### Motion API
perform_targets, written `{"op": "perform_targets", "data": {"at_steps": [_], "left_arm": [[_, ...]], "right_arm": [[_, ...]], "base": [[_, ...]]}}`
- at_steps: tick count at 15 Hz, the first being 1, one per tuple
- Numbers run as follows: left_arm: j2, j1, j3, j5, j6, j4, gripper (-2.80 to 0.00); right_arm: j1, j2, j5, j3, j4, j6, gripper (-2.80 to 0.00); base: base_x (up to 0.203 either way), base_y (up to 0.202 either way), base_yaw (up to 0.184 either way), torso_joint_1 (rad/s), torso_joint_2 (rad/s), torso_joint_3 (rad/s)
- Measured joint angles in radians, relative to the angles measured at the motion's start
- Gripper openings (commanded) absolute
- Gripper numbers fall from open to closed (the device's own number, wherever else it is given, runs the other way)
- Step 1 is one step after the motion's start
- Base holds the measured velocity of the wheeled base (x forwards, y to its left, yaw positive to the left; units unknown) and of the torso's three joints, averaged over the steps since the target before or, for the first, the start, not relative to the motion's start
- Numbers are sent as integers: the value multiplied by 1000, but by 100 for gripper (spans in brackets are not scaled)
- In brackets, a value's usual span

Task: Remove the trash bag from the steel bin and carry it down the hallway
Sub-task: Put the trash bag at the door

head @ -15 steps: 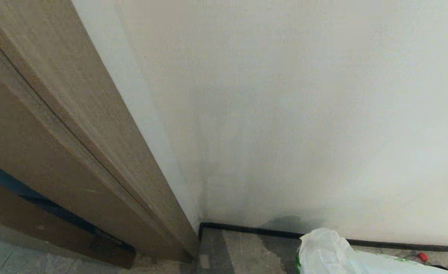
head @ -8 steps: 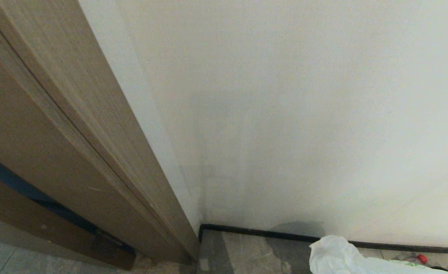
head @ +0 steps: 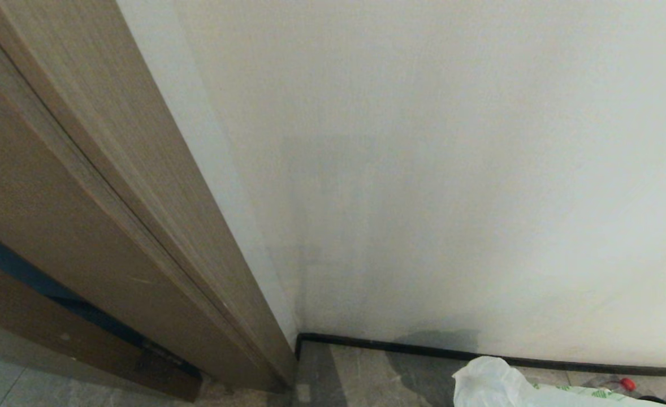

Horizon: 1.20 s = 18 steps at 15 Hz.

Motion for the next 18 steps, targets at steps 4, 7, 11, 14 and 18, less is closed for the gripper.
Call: {"op": "perform_targets", "data": {"at_steps": [4,7,11,14,18], "left_arm": [[0,0,0,0,1,0,-280],[0,0,0,0,1,0,-280],[0,0,0,0,3,0,-280],[0,0,0,0,2,0,-280],[0,0,0,-1,2,0,-280]], "right_arm": [[0,0,-1,0,0,0,-280],[0,0,-2,0,0,0,-280],[0,1,-4,0,0,3,-280],[0,1,-5,0,0,10,-280],[0,4,-4,-122,135,-58,-280]], "base": [[0,0,0,2,3,-114],[0,0,0,2,4,-191],[0,0,0,2,3,-199],[0,0,0,4,2,-69],[0,0,0,0,0,0]]}}
